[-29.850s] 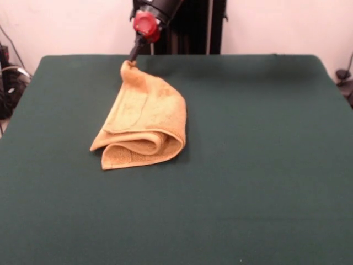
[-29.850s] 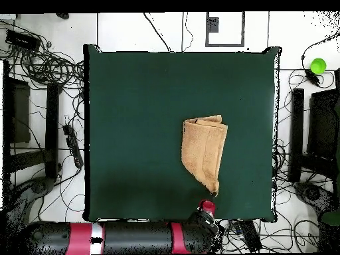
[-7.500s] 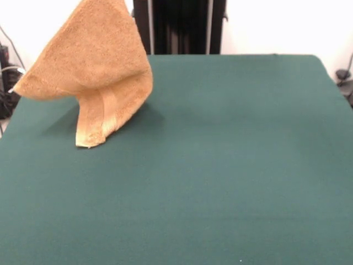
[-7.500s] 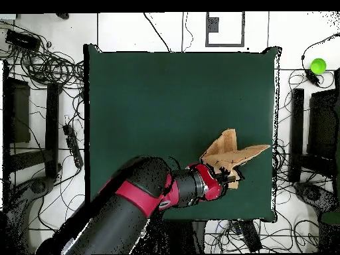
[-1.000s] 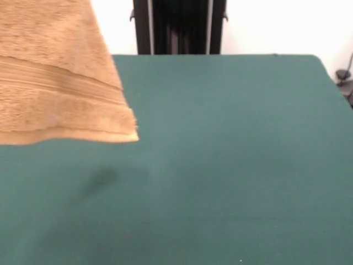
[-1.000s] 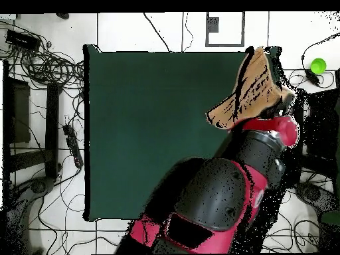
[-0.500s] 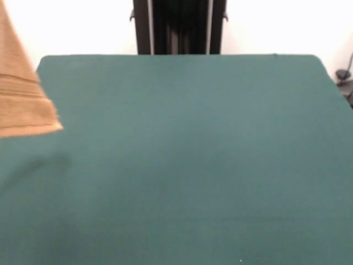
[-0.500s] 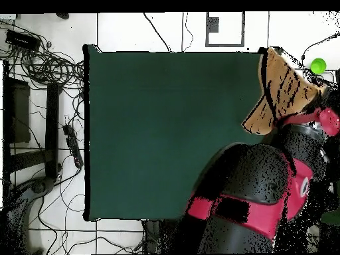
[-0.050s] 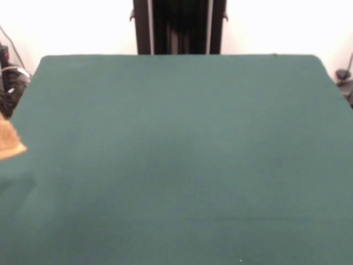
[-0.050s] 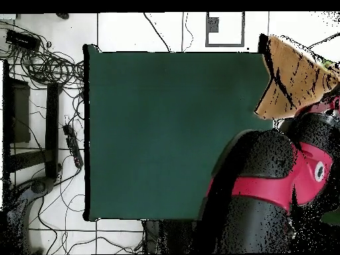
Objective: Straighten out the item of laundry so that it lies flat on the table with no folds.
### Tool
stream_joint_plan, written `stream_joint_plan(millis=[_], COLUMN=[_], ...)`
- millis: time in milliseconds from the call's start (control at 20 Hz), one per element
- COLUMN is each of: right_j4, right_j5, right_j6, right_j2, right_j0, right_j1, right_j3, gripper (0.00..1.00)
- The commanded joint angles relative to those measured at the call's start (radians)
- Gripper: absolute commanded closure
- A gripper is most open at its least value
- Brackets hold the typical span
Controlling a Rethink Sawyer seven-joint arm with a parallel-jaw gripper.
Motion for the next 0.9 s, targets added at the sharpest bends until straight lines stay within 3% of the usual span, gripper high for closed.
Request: stream_joint_plan(millis=[50,350,550,850,900], right_j4=[-0.073,-0.141,-0.132,-0.030,-0.067], right_j5=[0.182,0.294,0.328,0.296,0.328], right_j6=[0.329,0.374,0.368,0.304,0.347], right_j2=[0.243,0.290,0.310,0.333,0.347], right_j0=[-0.001,-0.012,-0.007,-0.002,-0.002], right_j1=[0.018,0.047,0.067,0.084,0.088], right_j3=[0.140,0.183,0.212,0.212,0.231], gripper=[1.00,1.00,1.00,1.00,1.00])
